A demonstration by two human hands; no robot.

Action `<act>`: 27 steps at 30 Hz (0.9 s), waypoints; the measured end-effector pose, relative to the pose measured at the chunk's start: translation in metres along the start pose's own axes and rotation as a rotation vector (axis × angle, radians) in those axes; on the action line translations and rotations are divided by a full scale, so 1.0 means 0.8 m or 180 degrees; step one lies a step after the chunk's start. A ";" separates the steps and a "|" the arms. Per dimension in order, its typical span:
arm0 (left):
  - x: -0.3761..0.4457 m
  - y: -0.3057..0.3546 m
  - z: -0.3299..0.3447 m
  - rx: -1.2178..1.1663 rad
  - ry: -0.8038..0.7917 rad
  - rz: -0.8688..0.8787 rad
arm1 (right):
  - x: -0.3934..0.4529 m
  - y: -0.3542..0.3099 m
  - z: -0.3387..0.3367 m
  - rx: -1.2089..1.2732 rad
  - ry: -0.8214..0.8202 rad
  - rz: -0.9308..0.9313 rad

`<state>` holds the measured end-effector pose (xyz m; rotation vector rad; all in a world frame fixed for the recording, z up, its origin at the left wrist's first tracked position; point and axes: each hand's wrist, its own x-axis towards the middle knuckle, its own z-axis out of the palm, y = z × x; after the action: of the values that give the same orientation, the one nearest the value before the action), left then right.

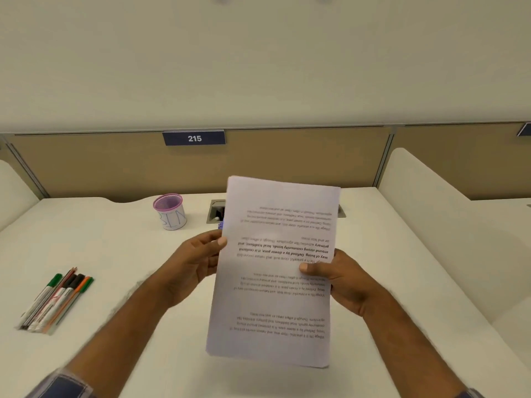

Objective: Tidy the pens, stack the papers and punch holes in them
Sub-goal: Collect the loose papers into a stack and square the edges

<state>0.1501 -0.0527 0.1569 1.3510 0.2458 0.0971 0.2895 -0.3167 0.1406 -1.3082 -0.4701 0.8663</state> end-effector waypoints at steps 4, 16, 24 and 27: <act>0.003 -0.010 0.016 0.0173 -0.0046 -0.0142 | -0.001 -0.001 0.008 -0.0493 0.0064 0.0156; -0.005 -0.038 0.058 0.0187 0.0651 0.1018 | -0.003 0.025 0.038 -0.0693 0.1158 -0.1164; -0.009 -0.075 0.055 0.0761 0.0808 0.0220 | -0.006 0.058 0.028 -0.0902 0.1118 -0.0701; -0.013 -0.072 0.055 0.0671 0.0772 0.0334 | -0.006 0.058 0.027 -0.0861 0.1205 -0.0811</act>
<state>0.1457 -0.1092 0.1103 1.5627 0.3977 0.3318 0.2570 -0.3059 0.1018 -1.5788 -0.4500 0.3374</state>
